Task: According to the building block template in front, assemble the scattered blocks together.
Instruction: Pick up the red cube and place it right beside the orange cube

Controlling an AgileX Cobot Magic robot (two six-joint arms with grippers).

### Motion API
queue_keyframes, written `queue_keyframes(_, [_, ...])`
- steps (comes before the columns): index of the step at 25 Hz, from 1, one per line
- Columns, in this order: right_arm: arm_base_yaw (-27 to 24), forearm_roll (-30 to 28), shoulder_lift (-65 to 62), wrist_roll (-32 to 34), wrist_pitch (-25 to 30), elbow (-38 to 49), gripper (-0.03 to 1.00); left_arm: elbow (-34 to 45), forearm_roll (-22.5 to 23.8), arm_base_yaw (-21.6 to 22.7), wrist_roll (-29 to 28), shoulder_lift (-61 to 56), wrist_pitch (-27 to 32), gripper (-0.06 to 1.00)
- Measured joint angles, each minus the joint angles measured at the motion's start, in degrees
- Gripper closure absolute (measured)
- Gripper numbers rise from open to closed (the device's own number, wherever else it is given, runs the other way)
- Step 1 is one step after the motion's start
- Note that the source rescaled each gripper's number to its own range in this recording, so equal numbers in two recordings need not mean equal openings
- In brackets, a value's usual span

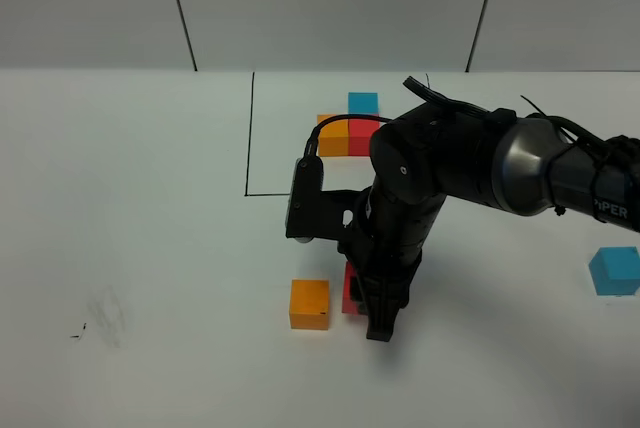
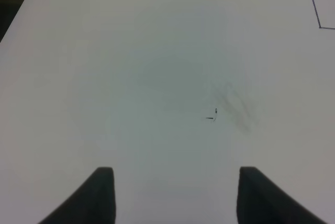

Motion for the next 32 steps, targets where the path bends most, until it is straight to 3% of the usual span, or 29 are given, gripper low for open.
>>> queue_keyframes(32, [0.64,1.36,2.50,-4.54,-3.79,0.00,0.67,0.00,0.00,0.00,-0.05,0.00,0.00,0.77])
